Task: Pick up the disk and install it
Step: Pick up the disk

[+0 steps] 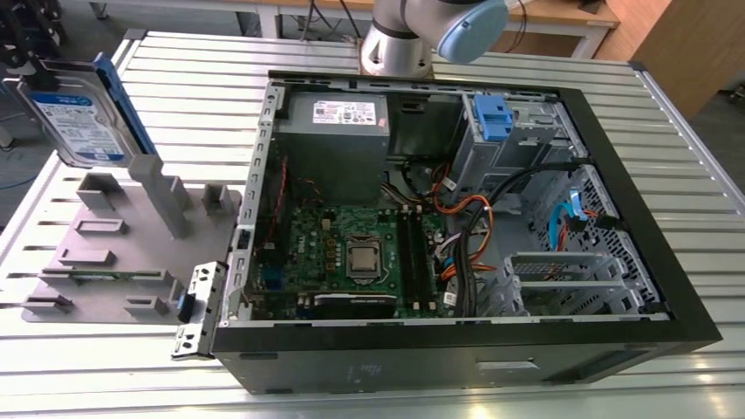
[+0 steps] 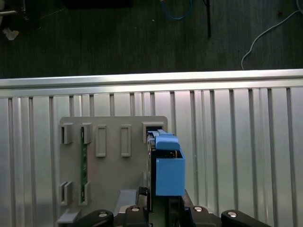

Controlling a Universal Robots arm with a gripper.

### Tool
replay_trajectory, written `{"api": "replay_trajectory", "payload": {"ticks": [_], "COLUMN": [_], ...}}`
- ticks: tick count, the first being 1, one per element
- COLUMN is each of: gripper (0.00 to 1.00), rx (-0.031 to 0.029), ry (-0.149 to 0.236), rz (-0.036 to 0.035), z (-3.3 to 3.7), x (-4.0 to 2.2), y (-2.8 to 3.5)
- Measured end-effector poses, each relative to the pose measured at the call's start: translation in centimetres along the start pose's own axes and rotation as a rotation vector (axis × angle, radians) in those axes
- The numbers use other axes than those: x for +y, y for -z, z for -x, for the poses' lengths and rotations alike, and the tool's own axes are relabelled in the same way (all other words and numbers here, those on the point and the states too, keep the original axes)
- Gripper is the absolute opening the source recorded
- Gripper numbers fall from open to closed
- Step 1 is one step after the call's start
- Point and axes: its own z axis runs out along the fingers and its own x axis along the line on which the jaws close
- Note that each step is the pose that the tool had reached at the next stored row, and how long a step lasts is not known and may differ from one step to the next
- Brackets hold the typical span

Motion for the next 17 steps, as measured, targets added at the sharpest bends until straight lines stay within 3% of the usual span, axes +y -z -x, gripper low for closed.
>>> {"api": "replay_trajectory", "payload": {"ticks": [8, 17], "gripper": [0.35, 0.35], "rx": [-0.0001, -0.0002], "ry": [0.0, 0.0], "rz": [0.0, -0.0002], "z": [0.07, 0.16], "x": [0.01, 0.02], "y": [1.87, 4.49]}}
